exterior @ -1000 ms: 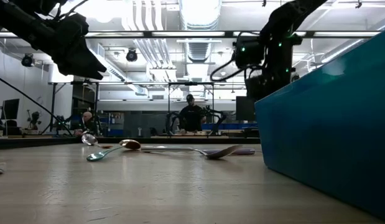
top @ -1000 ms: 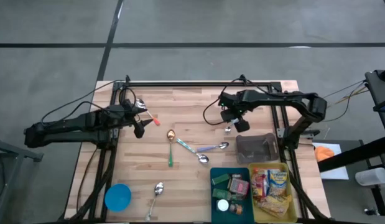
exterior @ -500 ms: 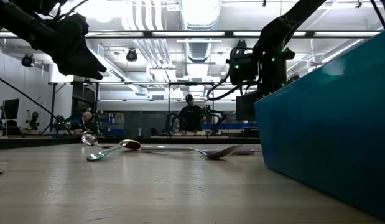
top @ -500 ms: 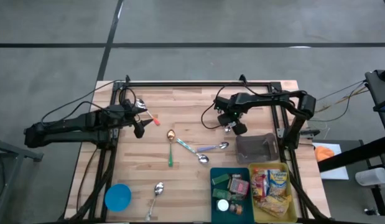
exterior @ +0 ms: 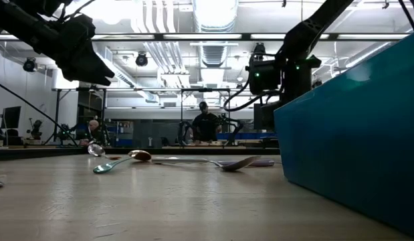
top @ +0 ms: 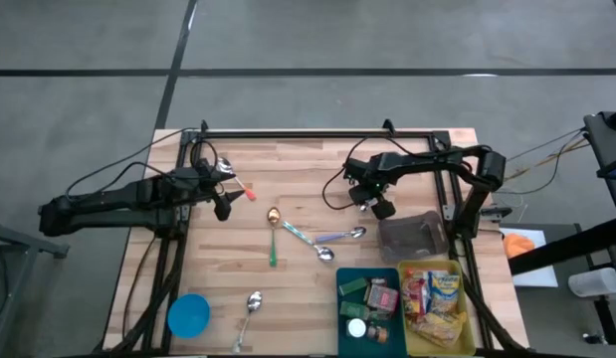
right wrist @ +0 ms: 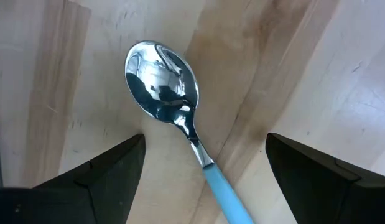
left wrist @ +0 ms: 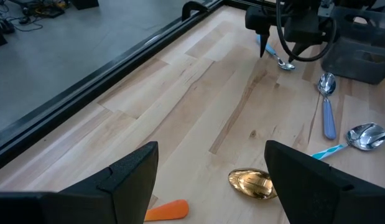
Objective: Pick & Place Food Item
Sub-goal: Put the blue spoon into the black bin
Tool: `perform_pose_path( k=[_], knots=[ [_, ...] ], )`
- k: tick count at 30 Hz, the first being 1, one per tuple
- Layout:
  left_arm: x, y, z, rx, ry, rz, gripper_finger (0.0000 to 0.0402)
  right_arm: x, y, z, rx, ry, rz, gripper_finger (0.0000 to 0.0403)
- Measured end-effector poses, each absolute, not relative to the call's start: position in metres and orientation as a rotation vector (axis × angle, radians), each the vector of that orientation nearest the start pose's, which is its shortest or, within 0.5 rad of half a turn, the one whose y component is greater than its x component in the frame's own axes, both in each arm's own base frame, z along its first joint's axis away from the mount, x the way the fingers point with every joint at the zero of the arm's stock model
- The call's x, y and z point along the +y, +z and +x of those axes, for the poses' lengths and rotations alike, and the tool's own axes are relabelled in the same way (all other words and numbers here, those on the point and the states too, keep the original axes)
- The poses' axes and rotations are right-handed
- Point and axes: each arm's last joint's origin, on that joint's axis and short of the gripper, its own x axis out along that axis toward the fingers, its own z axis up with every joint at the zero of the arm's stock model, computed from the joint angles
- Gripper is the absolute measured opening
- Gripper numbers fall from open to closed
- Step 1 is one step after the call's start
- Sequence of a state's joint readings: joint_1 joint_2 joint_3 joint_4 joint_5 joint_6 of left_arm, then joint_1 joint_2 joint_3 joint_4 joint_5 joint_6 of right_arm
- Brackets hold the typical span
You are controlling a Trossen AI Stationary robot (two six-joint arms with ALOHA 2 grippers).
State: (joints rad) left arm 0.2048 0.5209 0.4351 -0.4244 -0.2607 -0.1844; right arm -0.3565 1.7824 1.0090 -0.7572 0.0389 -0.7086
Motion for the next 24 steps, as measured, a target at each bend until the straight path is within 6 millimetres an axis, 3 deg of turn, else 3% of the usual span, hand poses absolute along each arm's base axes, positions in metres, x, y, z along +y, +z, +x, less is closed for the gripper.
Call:
perform_pose_path(
  k=[5, 24],
  knots=[
    [0.0325, 0.2269, 0.1197, 0.471, 0.501, -0.163, 0.0298, -0.1045, 0.137, 0.2777, 1.537, 0.233, -0.318, 0.0301],
    [0.0325, 0.2269, 0.1197, 0.471, 0.501, -0.163, 0.0298, -0.1044, 0.1356, 0.2783, 1.531, 0.228, -0.321, 0.0056]
  ],
)
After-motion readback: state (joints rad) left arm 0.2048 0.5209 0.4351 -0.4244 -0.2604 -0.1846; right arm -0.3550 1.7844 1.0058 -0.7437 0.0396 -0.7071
